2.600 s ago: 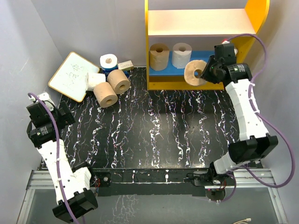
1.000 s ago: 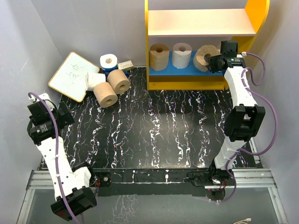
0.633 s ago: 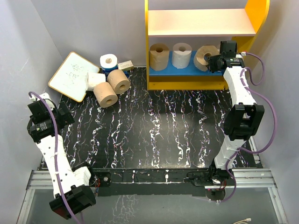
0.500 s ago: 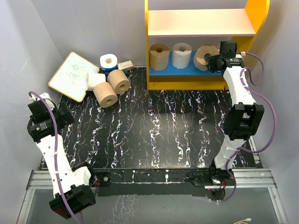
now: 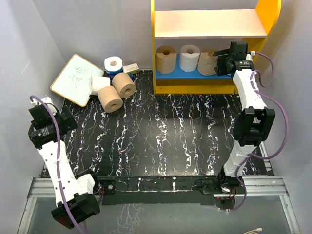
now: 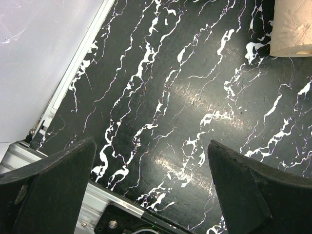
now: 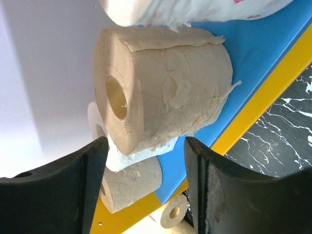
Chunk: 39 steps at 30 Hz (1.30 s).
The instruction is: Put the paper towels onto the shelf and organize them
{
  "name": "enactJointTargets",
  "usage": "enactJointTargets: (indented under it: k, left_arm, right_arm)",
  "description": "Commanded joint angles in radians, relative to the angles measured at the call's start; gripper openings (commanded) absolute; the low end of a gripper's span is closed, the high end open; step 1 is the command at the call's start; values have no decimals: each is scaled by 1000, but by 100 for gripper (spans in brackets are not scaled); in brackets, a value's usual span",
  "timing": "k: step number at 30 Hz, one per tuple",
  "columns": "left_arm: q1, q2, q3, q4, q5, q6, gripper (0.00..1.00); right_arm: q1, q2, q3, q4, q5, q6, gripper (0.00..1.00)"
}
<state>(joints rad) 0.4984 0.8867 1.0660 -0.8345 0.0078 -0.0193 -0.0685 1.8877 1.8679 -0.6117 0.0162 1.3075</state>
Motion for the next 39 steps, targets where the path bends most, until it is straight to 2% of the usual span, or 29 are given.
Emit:
enactJointTargets:
  k: [1,2,5,6,8,9,13,16,19,21,22,24,27,30,34,37,39]
  left_arm:
    - [7,-8,-3,9,12,-4,98]
    - [8,-9,-3,9,12,-4,98]
    - [8,-18,-3,8,10,-4,98]
    - [8,-26,-3,9,9,-4,98]
    - [8,-44,-3,11,10,-4,98]
    - [8,-51,-3,11,12,-5,98]
    - [8,-38,-3,9,17,-3,98]
    - [9,-20,-3,9,20,-1,97]
    - [8,-23,-3,9,48,5,98]
    - [8,-32,-3,9,89,15,98]
    - [8,-36,-3,10,110,21,98]
    - [8,-46,-4,11,142,31,98]
    - [8,-49,-5,11,170,39,98]
    - [8,-36,14,-17,284,88,98]
    - [5,55,65,-101,414,190,96]
    - [3,75,85,-144,366,274,96]
    - [3,76,95,-166,328,308,97]
  right_arm:
    - [-6,-25,40,61,12,-40,66]
    - [-6,-32,63,55,27,-68,72]
    - [-6,-112,87,9,92,-166,77]
    - [-7,-158,40,-6,90,-202,80]
    - [-2,-296,-91,22,51,-287,96]
    - [5,-359,-165,53,59,-335,98]
    - [28,-599,-391,216,176,-639,99]
    - [29,-673,-485,255,161,-935,99]
    - [29,-744,-616,265,46,-1205,98]
    - [29,-777,-689,241,-88,-1327,94]
    - [29,-784,-719,219,-157,-1378,98]
    - [29,-789,-767,178,-221,-1412,99]
    - [29,-784,-815,160,-208,-1406,98]
    - [29,-779,-855,157,-240,-1420,98]
    - [29,-767,-914,213,-258,-1398,99]
    - [35,-773,-962,266,-423,-1408,98]
    - [108,-759,-958,277,-521,-1464,98]
